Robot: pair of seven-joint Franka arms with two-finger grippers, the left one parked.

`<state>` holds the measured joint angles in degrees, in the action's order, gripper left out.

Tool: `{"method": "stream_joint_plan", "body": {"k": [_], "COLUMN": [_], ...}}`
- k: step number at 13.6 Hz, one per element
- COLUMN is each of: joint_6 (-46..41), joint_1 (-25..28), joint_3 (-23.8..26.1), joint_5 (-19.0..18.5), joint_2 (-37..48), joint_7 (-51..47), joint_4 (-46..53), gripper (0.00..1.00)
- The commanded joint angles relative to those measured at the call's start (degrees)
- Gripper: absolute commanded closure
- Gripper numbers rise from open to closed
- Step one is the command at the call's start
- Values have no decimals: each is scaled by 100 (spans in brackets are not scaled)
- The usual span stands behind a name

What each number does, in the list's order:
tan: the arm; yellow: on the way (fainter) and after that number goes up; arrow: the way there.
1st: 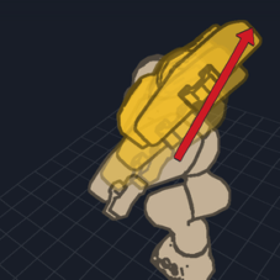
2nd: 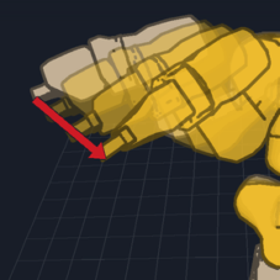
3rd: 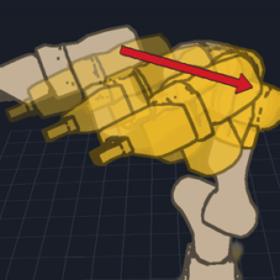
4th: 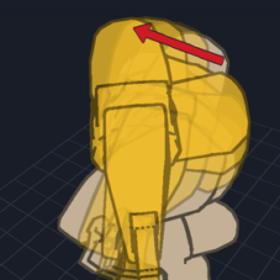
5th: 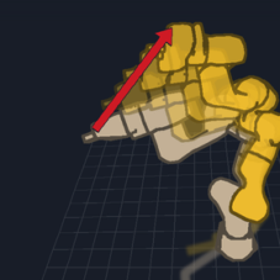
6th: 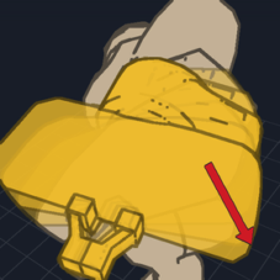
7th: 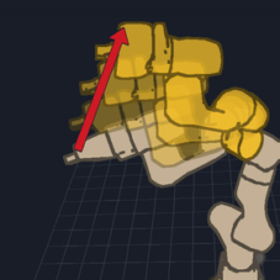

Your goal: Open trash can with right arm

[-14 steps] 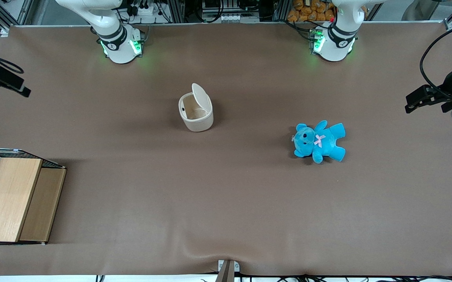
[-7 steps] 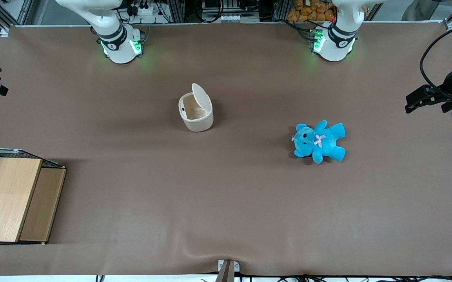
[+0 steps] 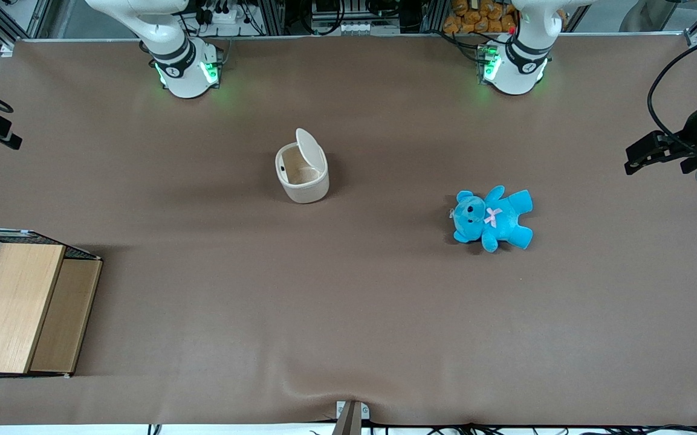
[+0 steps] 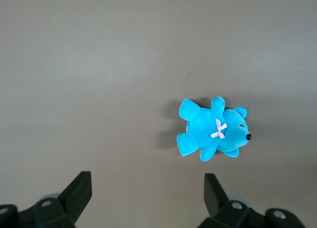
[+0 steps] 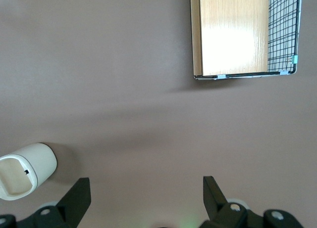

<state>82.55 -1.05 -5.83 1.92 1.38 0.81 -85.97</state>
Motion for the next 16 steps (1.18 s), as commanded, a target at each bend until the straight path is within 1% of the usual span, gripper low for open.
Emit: {"method": "stream_joint_plan", "body": {"k": [1, 10, 16], "joint_6": [15, 6, 252], "joint_1": [61, 87, 87], "joint_3": [21, 30, 30], "joint_5": [-95, -104, -95], "joint_2": [29, 20, 20], "joint_7": [16, 7, 33], "joint_4": [-7, -16, -95], "gripper": [0, 0, 0]}}
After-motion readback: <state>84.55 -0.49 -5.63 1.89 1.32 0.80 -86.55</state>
